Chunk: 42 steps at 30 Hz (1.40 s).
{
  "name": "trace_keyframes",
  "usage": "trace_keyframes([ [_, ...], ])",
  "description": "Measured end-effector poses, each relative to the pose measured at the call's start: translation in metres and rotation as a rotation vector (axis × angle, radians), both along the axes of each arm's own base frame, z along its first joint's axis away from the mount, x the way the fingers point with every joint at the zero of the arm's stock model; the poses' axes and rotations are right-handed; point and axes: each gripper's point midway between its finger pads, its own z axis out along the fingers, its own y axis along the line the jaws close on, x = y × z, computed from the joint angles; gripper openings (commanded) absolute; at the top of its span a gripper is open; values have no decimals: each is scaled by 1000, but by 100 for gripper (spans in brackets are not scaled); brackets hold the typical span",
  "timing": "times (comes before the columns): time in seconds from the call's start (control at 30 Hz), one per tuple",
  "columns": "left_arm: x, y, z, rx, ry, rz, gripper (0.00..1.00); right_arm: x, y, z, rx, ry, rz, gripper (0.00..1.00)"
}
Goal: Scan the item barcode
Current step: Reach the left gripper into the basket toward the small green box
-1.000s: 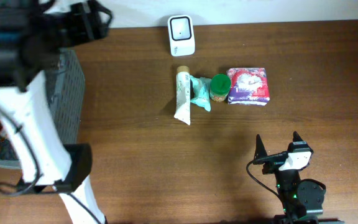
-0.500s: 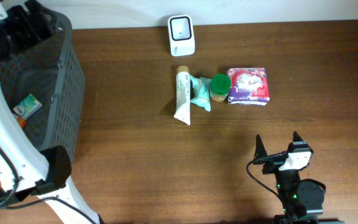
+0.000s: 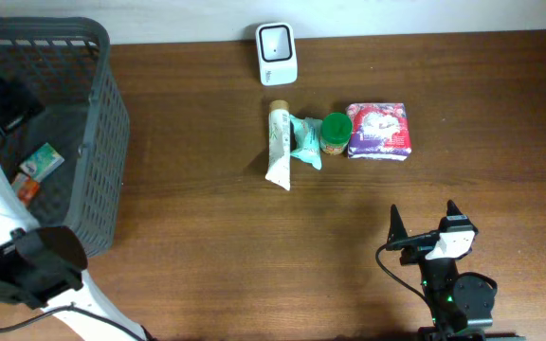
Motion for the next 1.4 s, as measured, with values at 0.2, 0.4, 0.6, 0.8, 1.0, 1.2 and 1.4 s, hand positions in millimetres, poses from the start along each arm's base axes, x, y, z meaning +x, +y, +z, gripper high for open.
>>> trace_keyframes([
  [0.2, -1, 23, -75, -1, 115, 26, 95, 0, 0, 0, 0, 0, 0, 99],
  [0.4, 17, 33, -123, 45, 104, -64, 93, 0, 0, 0, -1, 0, 0, 99],
  [0.6, 27, 37, -148, 122, 132, -292, 84, 0, 0, 0, 0, 0, 0, 99],
  [0.8, 28, 35, -162, 170, 181, -489, 89, 0, 0, 0, 0, 0, 0, 99],
  [1.0, 18, 41, -181, 233, 273, -626, 97, 0, 0, 0, 0, 0, 0, 99],
  [1.2, 30, 62, -172, 360, 278, -625, 88, 0, 0, 0, -1, 0, 0, 99],
  [1.4, 45, 47, -173, 341, 215, -776, 93, 0, 0, 0, -1, 0, 0, 99],
])
